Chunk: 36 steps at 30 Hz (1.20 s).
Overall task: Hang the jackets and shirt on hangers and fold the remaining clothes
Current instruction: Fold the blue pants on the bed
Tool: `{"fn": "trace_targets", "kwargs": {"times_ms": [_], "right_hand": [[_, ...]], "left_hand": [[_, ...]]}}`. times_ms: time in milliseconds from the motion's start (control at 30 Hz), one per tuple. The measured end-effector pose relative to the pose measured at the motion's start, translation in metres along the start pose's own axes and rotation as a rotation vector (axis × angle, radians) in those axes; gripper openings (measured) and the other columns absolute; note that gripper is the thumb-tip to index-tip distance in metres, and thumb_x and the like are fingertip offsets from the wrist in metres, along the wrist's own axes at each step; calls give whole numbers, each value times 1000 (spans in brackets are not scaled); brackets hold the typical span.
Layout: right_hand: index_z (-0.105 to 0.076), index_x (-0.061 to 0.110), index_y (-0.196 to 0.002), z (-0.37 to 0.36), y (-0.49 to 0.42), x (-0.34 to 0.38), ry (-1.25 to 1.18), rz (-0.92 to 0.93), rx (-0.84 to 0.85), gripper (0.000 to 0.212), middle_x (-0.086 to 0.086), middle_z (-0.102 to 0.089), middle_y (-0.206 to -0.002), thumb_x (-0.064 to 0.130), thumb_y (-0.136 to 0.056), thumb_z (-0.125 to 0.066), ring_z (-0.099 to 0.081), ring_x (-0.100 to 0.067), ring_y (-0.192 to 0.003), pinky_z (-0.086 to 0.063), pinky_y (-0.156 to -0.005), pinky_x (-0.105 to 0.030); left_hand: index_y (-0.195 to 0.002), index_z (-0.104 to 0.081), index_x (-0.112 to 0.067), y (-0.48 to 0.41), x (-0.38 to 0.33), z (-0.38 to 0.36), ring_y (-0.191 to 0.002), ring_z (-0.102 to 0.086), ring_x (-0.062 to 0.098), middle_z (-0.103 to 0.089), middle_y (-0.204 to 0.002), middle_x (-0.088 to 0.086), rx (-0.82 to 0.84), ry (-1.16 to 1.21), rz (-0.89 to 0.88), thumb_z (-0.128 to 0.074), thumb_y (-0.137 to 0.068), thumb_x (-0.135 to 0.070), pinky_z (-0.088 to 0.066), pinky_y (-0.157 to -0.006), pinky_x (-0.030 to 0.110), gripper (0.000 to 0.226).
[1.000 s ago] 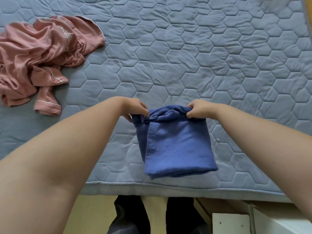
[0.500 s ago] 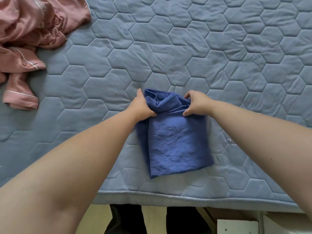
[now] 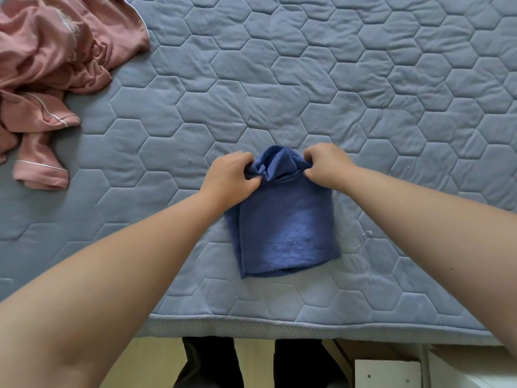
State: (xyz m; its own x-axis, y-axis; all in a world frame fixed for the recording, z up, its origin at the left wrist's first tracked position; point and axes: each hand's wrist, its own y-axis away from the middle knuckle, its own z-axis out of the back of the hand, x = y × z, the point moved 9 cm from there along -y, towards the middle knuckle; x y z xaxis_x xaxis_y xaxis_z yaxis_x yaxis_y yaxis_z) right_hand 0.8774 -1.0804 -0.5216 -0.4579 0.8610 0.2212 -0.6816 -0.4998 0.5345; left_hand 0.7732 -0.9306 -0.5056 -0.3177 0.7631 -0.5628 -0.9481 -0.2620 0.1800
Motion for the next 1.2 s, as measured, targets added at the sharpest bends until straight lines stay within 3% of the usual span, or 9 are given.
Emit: {"fn": "trace_targets", "kwargs": {"times_ms": [167,333,500,600,700,800,900,1000,1200], "right_hand": [[-49,15,-83,-6,4,12,10,91,-38,12,-13,-58,-102,7,-78,-55,-53,-34,-99,-35,-70,-32],[-68,10,-86,-7,8,30,-233,147,-68,17,-9,-59,-106,7,-80,-52,-53,-26,-102,-41,-83,-28],[-57,11,-62,-32,11,23,-46,113,11,39,-10,-61,-97,38,-90,-57,-56,-29,-95,-46,-82,-37],[-65,7,-87,-27,8,28,160,171,-64,39,-11,-56,-121,44,-77,-73,-46,-29,-116,-36,-99,-37],[-55,11,-116,-26,-3,28,142,172,-65,67,-10,-48,-131,46,-65,-81,-41,-28,-123,-32,-104,-37],[-47,14,-131,-40,-16,23,-41,91,161,83,-7,-52,-129,47,-63,-83,-48,-25,-120,-41,-100,-36],[-58,12,-114,-51,-20,21,11,48,357,61,-6,-61,-111,38,-66,-84,-60,-24,-97,-51,-80,-32],[-63,11,-81,-48,-21,22,74,41,370,27,-10,-62,-80,26,-69,-82,-59,-25,-67,-47,-56,-29],[-38,15,-74,-12,-20,38,144,227,10,21,-13,-58,-87,6,-75,-57,-54,-34,-89,-29,-61,-33]], "left_hand": [[-66,-55,-3,15,-16,8,-61,-52,32,-54,-66,12,-120,-81,-285,-49,-68,-5,-37,-51,33,7],[-64,-62,-10,32,-17,-22,-62,-52,29,-58,-73,8,53,-301,-523,-54,-62,-7,-46,-54,31,9],[-57,-70,-9,45,3,-34,-66,-56,28,-61,-69,4,51,-299,-385,-43,-83,-39,-49,-62,34,48],[-72,-73,-4,29,2,-27,-80,-55,32,-64,-79,9,43,-373,-224,-46,-88,-40,-41,-69,36,48],[-102,-66,-14,10,11,-28,-108,-46,28,-55,-111,6,156,-443,-49,-65,-84,-44,-35,-84,36,35],[-124,-48,-17,-5,29,-31,-119,-43,28,-48,-126,6,215,-361,73,-75,-71,-49,-37,-95,40,68],[-125,-47,-16,-15,51,-41,-118,-48,31,-55,-125,8,396,-312,176,-78,-69,-50,-40,-92,38,72],[-101,-58,-13,-19,51,-44,-103,-56,32,-63,-111,11,514,-309,153,-79,-70,-41,-43,-76,34,47],[-95,-55,-11,-26,32,-6,-91,-57,34,-61,-98,11,242,-341,63,-67,-74,-19,-35,-63,33,25]]}}
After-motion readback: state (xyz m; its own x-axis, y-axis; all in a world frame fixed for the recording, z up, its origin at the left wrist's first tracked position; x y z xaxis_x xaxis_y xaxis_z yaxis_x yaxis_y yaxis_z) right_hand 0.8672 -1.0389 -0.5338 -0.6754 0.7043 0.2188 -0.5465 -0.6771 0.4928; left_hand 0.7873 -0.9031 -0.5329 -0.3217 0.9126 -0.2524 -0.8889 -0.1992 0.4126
